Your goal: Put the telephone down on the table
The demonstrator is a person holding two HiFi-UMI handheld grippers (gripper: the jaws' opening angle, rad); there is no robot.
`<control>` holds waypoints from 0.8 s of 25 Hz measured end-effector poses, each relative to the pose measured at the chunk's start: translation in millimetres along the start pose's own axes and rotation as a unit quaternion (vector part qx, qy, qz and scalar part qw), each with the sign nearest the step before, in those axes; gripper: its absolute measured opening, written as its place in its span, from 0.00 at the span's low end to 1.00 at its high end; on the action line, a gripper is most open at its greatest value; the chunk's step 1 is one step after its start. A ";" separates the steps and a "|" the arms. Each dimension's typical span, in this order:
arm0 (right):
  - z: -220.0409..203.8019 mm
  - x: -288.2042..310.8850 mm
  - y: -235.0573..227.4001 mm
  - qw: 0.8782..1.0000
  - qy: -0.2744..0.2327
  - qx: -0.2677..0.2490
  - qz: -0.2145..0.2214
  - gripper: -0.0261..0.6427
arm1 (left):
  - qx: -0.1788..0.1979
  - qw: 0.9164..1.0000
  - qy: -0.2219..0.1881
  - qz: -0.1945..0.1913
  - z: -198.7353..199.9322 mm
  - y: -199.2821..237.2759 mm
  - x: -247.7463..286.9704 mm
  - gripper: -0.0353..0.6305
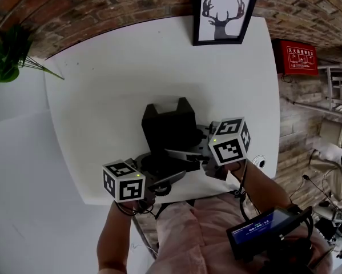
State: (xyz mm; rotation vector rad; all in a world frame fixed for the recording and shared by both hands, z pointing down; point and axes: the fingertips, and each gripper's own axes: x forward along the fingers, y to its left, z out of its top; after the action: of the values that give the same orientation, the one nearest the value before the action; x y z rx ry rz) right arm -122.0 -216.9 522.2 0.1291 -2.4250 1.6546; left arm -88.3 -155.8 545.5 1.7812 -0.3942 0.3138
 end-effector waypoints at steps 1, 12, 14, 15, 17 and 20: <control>-0.1 0.1 0.8 1.000 -0.001 0.000 0.002 0.36 | 0.003 1.000 -0.001 0.001 -0.2 -1.0 -0.3 0.66; -11.9 3.7 6.3 1.000 0.000 -0.007 0.013 0.29 | 0.071 0.994 -0.010 0.082 -7.9 10.0 -24.4 0.77; -13.6 5.0 5.6 1.000 0.005 -0.013 0.006 0.29 | 0.069 0.993 -0.018 0.093 -9.6 12.4 -29.4 0.79; -14.2 5.2 5.4 1.000 0.007 -0.015 0.004 0.28 | 0.068 0.993 -0.024 0.096 -10.3 12.8 -31.8 0.79; -14.8 5.0 5.2 1.000 0.009 -0.015 0.003 0.28 | 0.068 0.992 -0.035 0.102 -10.9 12.0 -36.8 0.79; -14.4 4.6 5.0 1.000 0.010 -0.015 0.002 0.29 | 0.073 0.989 -0.050 0.116 -9.8 10.0 -46.0 0.79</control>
State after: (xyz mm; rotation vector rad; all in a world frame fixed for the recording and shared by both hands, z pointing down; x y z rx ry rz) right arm -125.8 -201.5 523.8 0.1027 -2.4350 1.6119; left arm -134.2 -143.9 537.7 1.9028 -0.6681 0.4266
